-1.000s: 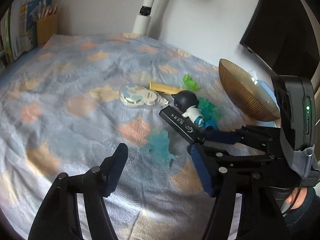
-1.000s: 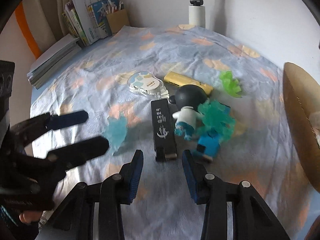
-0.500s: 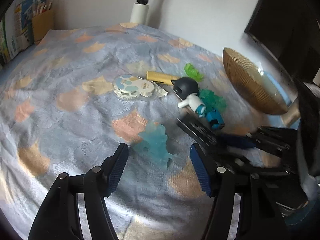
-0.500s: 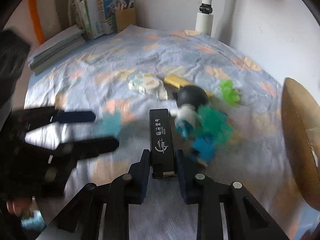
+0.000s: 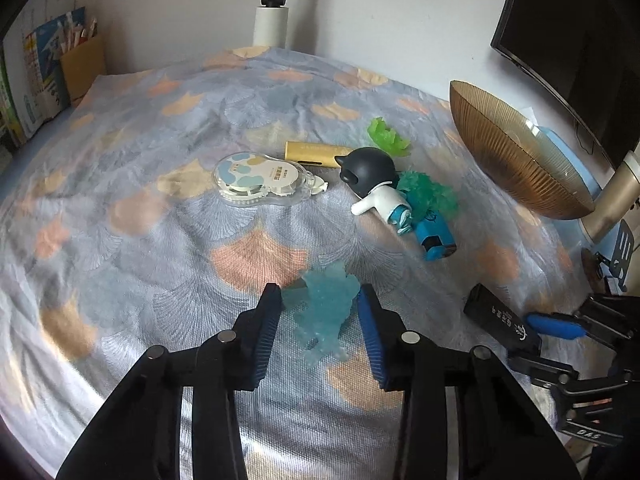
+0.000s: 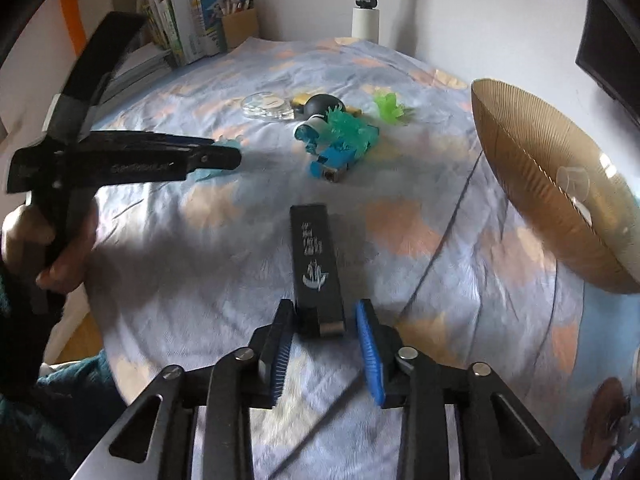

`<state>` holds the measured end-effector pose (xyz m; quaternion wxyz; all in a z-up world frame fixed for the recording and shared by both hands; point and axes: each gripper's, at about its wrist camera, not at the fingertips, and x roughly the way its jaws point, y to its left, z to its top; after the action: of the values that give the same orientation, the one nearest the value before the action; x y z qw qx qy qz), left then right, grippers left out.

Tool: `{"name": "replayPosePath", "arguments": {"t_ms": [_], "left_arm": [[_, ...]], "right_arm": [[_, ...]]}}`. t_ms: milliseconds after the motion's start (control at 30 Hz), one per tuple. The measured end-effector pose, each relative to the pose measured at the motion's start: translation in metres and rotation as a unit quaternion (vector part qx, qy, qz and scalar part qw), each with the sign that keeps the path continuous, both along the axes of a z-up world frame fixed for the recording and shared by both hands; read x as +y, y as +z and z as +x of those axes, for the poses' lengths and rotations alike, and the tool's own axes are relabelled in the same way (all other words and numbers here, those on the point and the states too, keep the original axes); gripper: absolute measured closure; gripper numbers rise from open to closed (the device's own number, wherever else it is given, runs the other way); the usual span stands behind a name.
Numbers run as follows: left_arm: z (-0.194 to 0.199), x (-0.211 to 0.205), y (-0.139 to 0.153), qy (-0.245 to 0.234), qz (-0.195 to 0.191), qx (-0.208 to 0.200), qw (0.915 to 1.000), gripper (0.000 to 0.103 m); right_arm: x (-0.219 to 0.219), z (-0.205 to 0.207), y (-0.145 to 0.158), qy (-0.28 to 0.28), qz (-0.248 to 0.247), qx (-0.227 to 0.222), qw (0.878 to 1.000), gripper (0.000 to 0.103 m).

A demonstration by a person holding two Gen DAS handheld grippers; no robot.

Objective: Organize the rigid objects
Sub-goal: 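Grasp the black USB stick with the right gripper while the left gripper grasps the teal figure, then carry the USB stick and teal figure to the gold bowl and release both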

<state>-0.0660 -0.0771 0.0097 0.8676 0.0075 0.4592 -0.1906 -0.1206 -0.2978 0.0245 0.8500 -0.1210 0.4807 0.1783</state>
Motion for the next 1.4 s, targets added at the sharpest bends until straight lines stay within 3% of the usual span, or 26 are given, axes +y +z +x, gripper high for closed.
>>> {"name": "replayPosePath", "arguments": {"t_ms": [167, 200, 367, 500, 667, 867, 967, 1067, 1200, 1400], "left_arm": [[-0.001, -0.005, 0.000, -0.003, 0.017, -0.008, 0.9998, 0.067], [-0.003, -0.009, 0.000, -0.007, 0.026, -0.012, 0.9996, 0.067], [-0.010, -0.013, 0.007, -0.018, 0.017, -0.022, 0.9994, 0.068], [-0.015, -0.022, 0.021, -0.027, 0.021, -0.039, 0.9987, 0.068], [-0.017, -0.041, 0.042, -0.045, 0.017, -0.062, 0.9969, 0.068], [-0.011, -0.085, 0.092, -0.079, 0.000, -0.119, 0.9897, 0.068], [-0.003, -0.114, 0.121, -0.092, -0.012, -0.149, 0.9844, 0.068], [0.012, -0.150, 0.137, -0.107, -0.006, -0.169, 0.9796, 0.068], [0.032, -0.181, 0.128, -0.116, -0.017, -0.138, 0.9834, 0.068], [0.036, -0.220, 0.088, -0.144, 0.027, -0.107, 0.9834, 0.068]], "right_arm": [[0.013, 0.014, -0.001, 0.006, 0.002, -0.012, 1.000, 0.071], [0.016, 0.015, -0.001, 0.009, 0.001, -0.013, 1.000, 0.077], [0.027, -0.008, 0.000, 0.065, -0.004, -0.040, 0.997, 0.079], [0.013, -0.027, 0.005, 0.062, 0.001, -0.045, 0.997, 0.079], [-0.036, -0.033, 0.025, 0.007, -0.009, -0.063, 0.998, 0.079], [-0.089, -0.029, 0.084, -0.062, 0.003, -0.128, 0.990, 0.079], [-0.109, -0.018, 0.111, -0.100, -0.023, -0.155, 0.983, 0.079], [-0.127, 0.006, 0.125, -0.160, -0.094, -0.153, 0.970, 0.079], [-0.145, 0.037, 0.126, -0.199, -0.096, -0.131, 0.966, 0.079], [-0.159, 0.064, 0.102, -0.227, -0.090, -0.082, 0.966, 0.079]]}}
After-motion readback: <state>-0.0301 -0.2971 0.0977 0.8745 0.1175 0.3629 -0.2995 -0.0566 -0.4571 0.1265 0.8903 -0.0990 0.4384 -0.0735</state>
